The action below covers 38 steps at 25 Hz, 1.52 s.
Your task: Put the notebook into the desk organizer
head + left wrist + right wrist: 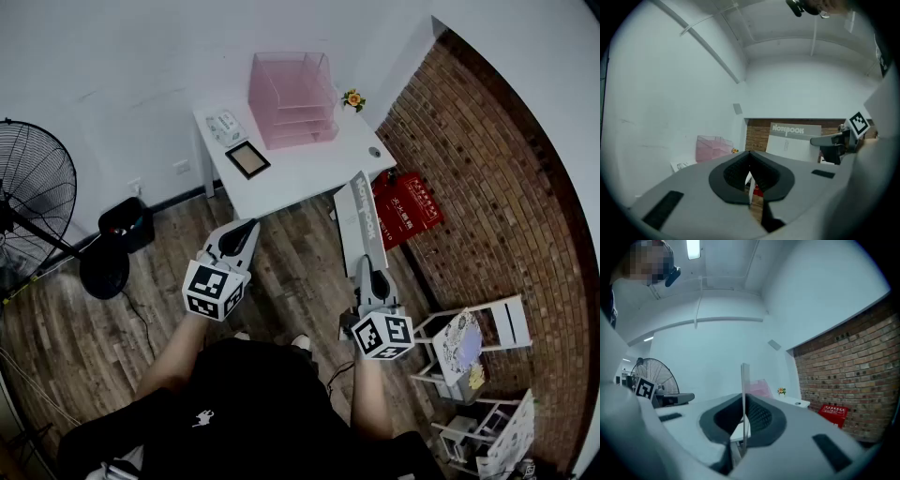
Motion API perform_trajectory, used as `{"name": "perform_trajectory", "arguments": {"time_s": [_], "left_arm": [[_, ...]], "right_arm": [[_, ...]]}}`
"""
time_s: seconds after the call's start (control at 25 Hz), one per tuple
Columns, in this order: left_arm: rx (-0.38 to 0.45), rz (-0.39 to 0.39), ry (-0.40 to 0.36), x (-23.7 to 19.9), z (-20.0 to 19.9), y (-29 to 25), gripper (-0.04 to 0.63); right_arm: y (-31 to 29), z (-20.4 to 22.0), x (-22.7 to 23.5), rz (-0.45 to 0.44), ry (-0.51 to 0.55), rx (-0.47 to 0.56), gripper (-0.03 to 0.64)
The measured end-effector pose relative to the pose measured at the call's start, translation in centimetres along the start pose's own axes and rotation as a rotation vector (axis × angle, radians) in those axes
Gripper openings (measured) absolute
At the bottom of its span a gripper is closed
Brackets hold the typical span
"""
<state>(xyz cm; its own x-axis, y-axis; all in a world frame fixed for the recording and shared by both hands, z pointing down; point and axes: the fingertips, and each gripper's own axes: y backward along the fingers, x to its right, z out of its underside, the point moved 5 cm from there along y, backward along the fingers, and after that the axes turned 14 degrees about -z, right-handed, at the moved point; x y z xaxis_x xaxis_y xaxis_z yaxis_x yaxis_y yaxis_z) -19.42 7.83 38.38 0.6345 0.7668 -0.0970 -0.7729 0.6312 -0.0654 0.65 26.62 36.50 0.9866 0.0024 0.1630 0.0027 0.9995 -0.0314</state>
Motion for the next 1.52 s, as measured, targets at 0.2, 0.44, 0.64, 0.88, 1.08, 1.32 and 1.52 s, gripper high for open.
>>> {"name": "perform_trajectory", "arguments": {"time_s": [0.2, 0.44, 0.64, 0.88, 1.08, 1.32, 1.52], "left_arm": [[0.007, 0.010, -0.006, -0.2, -0.5, 0.3, 0.002], [0.014, 0.014, -0.005, -0.7, -0.7, 0.5, 0.002], [0.009, 0.023, -0.004, -1.1, -0.7, 0.4, 0.002], [-0.009, 0.034, 0.001, -1.9, -0.2, 0.5, 0.002], [-0.037, 0.037, 0.007, -2.7, 0.8, 0.6, 0.002], [-0.066, 0.031, 0.012, -3.6, 1.6, -0.1, 0.002], [-0.083, 0.024, 0.029, -3.8, 2.2, -1.0, 0.002]], "right_arm": [[0.2, -0.2, -1.0, -0.014, -0.018, 0.021, 0.011], [-0.1, 0.1, -1.7, -0.033, -0.029, 0.014, 0.011], [-0.3, 0.1, -2.0, -0.026, -0.040, 0.019, 0.011], [-0.4, 0.5, -2.3, -0.005, -0.057, 0.017, 0.011], [-0.6, 1.0, -3.0, 0.001, -0.066, 0.010, 0.011], [-1.8, 1.4, -2.6, 0.001, -0.077, -0.018, 0.011], [-2.9, 2.0, -2.1, -0.015, -0.083, -0.045, 0.011]]}}
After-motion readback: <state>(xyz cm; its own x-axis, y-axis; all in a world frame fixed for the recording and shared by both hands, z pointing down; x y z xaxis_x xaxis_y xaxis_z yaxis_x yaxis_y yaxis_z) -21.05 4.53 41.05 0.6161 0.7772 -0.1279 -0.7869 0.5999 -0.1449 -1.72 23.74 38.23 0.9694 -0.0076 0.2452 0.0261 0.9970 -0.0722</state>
